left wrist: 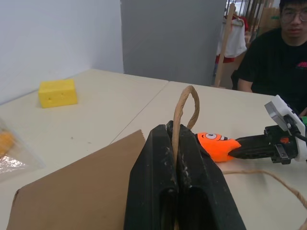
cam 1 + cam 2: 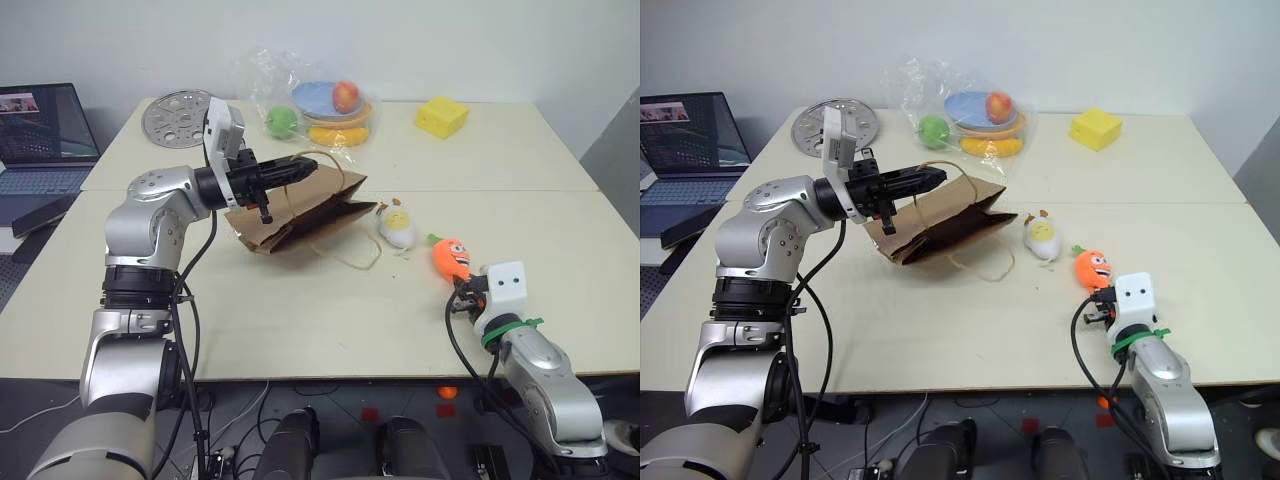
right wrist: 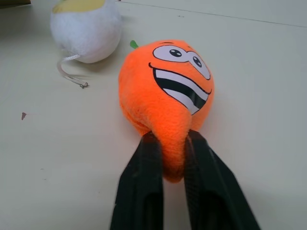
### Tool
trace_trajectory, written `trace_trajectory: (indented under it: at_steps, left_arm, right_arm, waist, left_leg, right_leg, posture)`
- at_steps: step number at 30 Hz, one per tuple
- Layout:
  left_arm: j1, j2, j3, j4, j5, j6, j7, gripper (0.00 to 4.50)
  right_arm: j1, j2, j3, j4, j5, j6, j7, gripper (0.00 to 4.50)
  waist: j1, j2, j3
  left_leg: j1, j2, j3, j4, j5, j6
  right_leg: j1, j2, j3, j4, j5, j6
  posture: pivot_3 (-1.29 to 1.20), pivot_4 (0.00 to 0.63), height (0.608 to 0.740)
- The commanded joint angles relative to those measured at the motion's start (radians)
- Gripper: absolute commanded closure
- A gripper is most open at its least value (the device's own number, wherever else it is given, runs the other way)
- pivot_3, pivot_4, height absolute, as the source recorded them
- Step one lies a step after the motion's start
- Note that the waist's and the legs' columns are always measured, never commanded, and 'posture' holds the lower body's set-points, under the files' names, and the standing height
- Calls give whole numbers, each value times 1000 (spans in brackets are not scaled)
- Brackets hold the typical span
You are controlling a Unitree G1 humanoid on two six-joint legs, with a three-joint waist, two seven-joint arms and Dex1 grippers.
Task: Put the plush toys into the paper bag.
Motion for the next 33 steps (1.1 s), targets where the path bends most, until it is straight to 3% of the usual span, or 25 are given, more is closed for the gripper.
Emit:
trace_trajectory:
  at_steps: [1, 3, 10, 15, 19, 23, 33]
  left_arm:
    - [-15, 3, 11, -44, -11, -2, 2, 4500]
    - [-18, 0, 9, -44, -10, -2, 2, 4500]
    - [-23, -4, -1, -37, -7, -1, -9, 4500]
    - [-43, -18, -10, -16, -2, -10, -13, 4500]
    - [-49, -25, -13, -13, -2, -12, -17, 4500]
    - [-54, -31, -14, -10, -1, -14, -17, 4500]
    - [-27, -17, -6, -52, -11, 7, -14, 4500]
  right_arm:
    - [8, -29, -24, -56, 14, -26, 36, 4483]
    - [-7, -41, -69, -112, 93, 35, 79, 4483]
    - [-203, -300, -202, -319, 468, 341, 303, 4483]
    - [-420, -381, -138, -314, 641, 489, 328, 4483]
    - [-534, -331, -36, -274, 639, 527, 264, 4483]
    - [-606, -280, 86, -197, 543, 490, 216, 4483]
    - [-637, -256, 262, -81, 362, 413, 215, 4483]
  waist:
    - [1, 0, 0]
    - [2, 0, 0]
    - [0, 0, 0]
    - [4, -1, 1]
    - [4, -1, 1]
    - [2, -1, 1]
    - [-1, -1, 1]
  left_leg:
    - [0, 0, 0, 0, 0, 0]
    - [0, 0, 0, 0, 0, 0]
    - [0, 2, 0, 1, 0, 0]
    - [0, 2, -1, 1, 0, 0]
    - [-5, 1, -1, 1, 0, 0]
    - [-9, 0, -1, 1, 0, 0]
    - [-10, -1, -2, 2, 0, 0]
  right_leg:
    - [0, 0, 0, 0, 0, 0]
    - [0, 0, 0, 0, 0, 0]
    - [1, 0, 0, 0, 0, 1]
    - [2, -1, -2, -2, 0, -2]
    - [-1, -1, -2, -3, 1, -4]
    - [-6, -2, -1, -1, 2, -4]
    - [-7, 1, -2, 1, 2, -3]
  posture:
    - [0, 150, 740]
    - [0, 150, 740]
    - [0, 150, 740]
    - [0, 150, 740]
    - [0, 150, 740]
    - [0, 150, 740]
    - [0, 150, 740]
